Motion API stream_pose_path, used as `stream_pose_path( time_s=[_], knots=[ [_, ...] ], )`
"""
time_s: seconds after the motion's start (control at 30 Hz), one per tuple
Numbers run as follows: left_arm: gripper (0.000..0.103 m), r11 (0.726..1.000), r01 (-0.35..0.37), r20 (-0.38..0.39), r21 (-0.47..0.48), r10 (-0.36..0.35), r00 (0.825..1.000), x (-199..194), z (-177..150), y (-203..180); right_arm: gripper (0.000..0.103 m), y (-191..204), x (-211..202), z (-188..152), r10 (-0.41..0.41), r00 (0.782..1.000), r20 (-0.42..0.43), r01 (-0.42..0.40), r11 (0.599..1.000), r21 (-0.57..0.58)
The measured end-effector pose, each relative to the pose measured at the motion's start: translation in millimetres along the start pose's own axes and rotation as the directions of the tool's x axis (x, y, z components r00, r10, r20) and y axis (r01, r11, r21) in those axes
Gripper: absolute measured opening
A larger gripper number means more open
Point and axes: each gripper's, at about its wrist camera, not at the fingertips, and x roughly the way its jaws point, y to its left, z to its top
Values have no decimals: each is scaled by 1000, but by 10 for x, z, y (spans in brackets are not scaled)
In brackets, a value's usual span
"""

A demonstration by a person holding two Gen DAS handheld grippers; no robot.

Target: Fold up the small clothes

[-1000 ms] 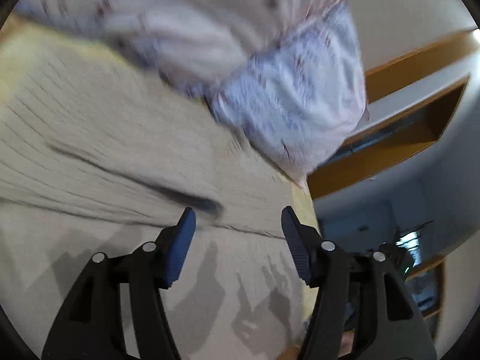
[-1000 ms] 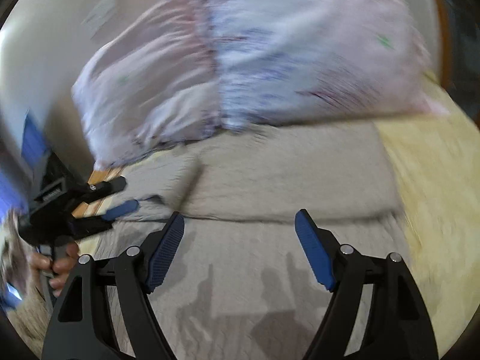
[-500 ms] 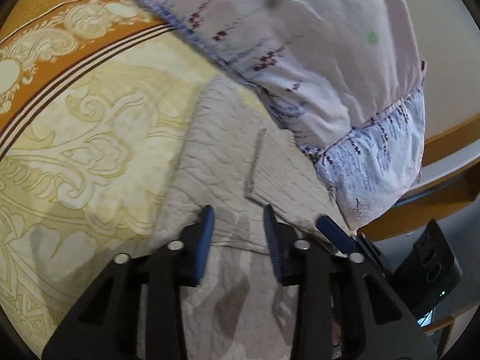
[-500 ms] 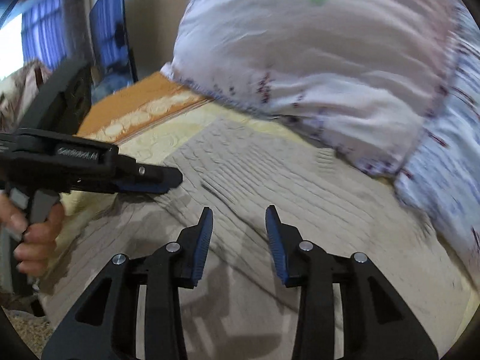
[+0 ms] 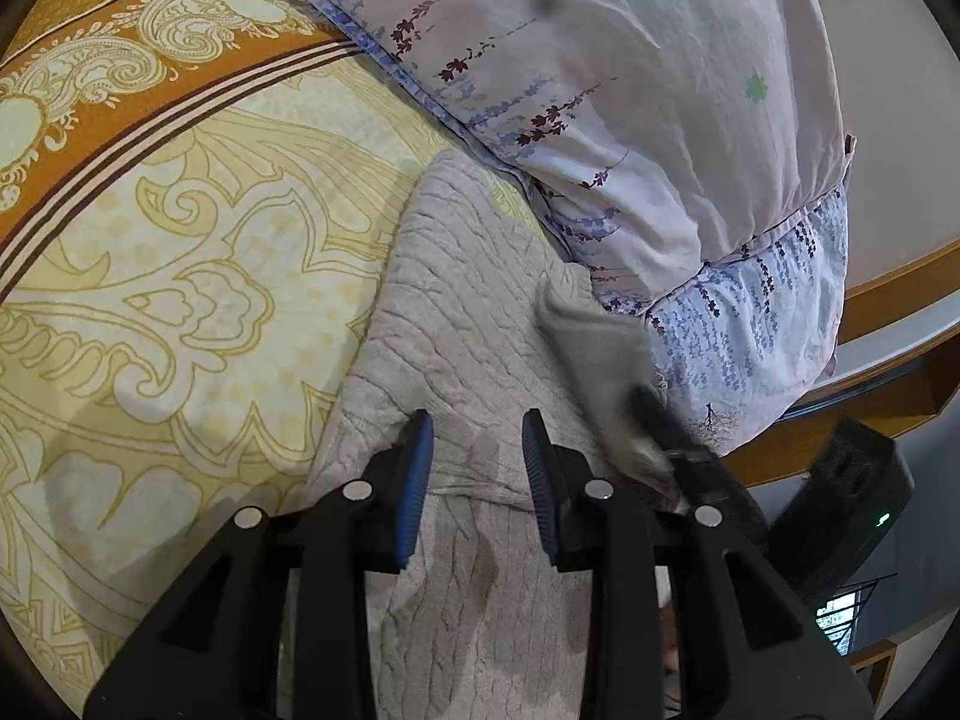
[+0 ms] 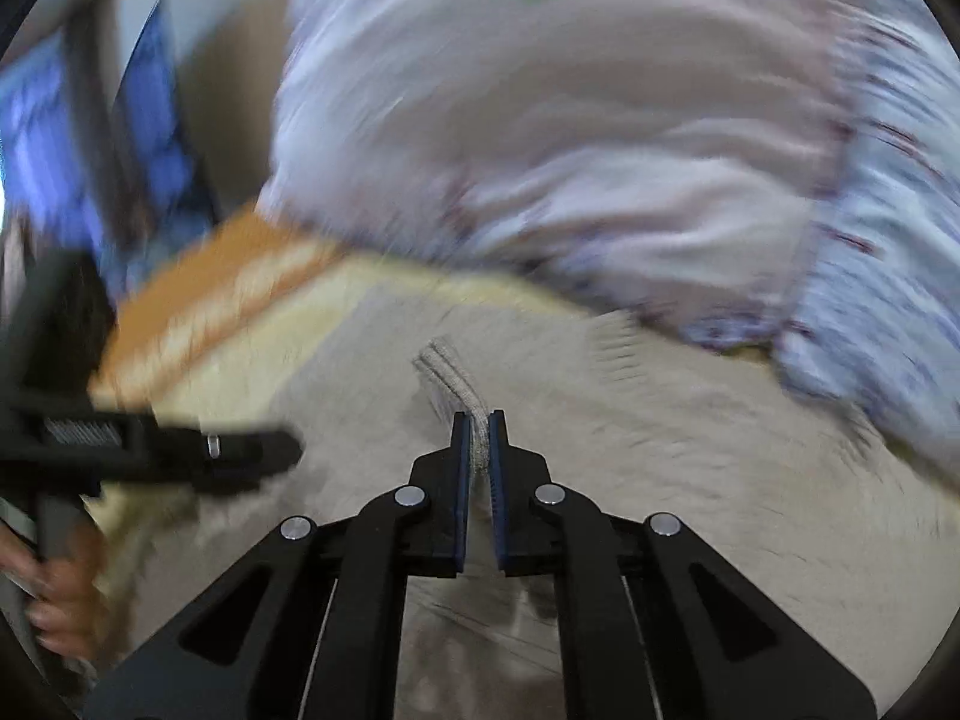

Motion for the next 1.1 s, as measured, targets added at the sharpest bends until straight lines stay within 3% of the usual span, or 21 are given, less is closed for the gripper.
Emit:
stream_pose_path(
  time_s=[0.07, 0.17, 0.23, 0.3, 0.37, 0.43, 0.57, 0.63, 0.77, 0.8, 0.83, 0.87, 0.9, 1.0, 1.1],
  knots=[
    [31, 1000, 1, 1, 1, -1, 1000, -5, 0, 5, 6, -320, -302, -5, -27, 997, 76, 16, 989, 144],
    [31, 1000, 2, 5, -5, -2, 1000, -6, -4, -3, 7, -961, -906, -254, -160, 973, 169, 78, 909, 409],
    [32, 1000, 8, 5, -6, -8, 1000, -8, -7, 2, 8, -1308, -1136, -531, -234, 963, 133, 128, 833, 539],
    [33, 1000, 15, 4, -8, -15, 1000, -11, -5, 13, 12, -1657, -1233, -865, -246, 969, 24, 175, 751, 637],
    [34, 1000, 21, 0, -9, -21, 1000, -14, -5, 17, 28, -1878, -1288, -1051, -217, 976, -9, 160, 690, 706],
    [34, 1000, 22, -3, -12, -22, 1000, -17, -5, 14, 53, -2088, -1374, -1157, -202, 979, -1, 131, 632, 763],
    [35, 1000, 15, -2, -9, -15, 1000, -20, -15, 2, 54, -2239, -1350, -1125, -144, 989, 12, 83, 629, 773],
    [36, 1000, 11, -2, -8, -11, 1000, -19, -13, -10, 53, -2268, -1263, -1114, -131, 991, -18, 97, 623, 777],
    [42, 1000, 6, -6, 3, -6, 1000, -9, -13, -46, 44, -2272, -1055, -1139, -86, 994, -69, 107, 615, 781],
    [44, 1000, 5, -7, 8, -5, 1000, -4, -12, -58, 35, -2270, -1017, -1139, -95, 993, -71, 115, 619, 777],
    [44, 1000, 4, -8, 10, -4, 1000, -2, -10, -67, 14, -2274, -992, -1128, -105, 992, -73, 123, 631, 766],
    [46, 1000, 3, -9, 12, -3, 1000, 2, -8, -80, 8, -2281, -951, -1115, -99, 993, -72, 119, 641, 758],
    [47, 1000, 3, -10, 13, -3, 1000, 4, -4, -83, 8, -2283, -956, -1109, -78, 996, -41, 81, 645, 759],
    [49, 1000, 7, -9, 17, -7, 1000, 2, -2, -94, 8, -2195, -1190, -1045, -128, 990, 60, 45, 689, 723],
    [53, 1000, 15, -8, 25, -15, 1000, 0, -7, -120, 7, -2124, -1311, -1077, -162, 984, 72, 63, 698, 713]
  ],
)
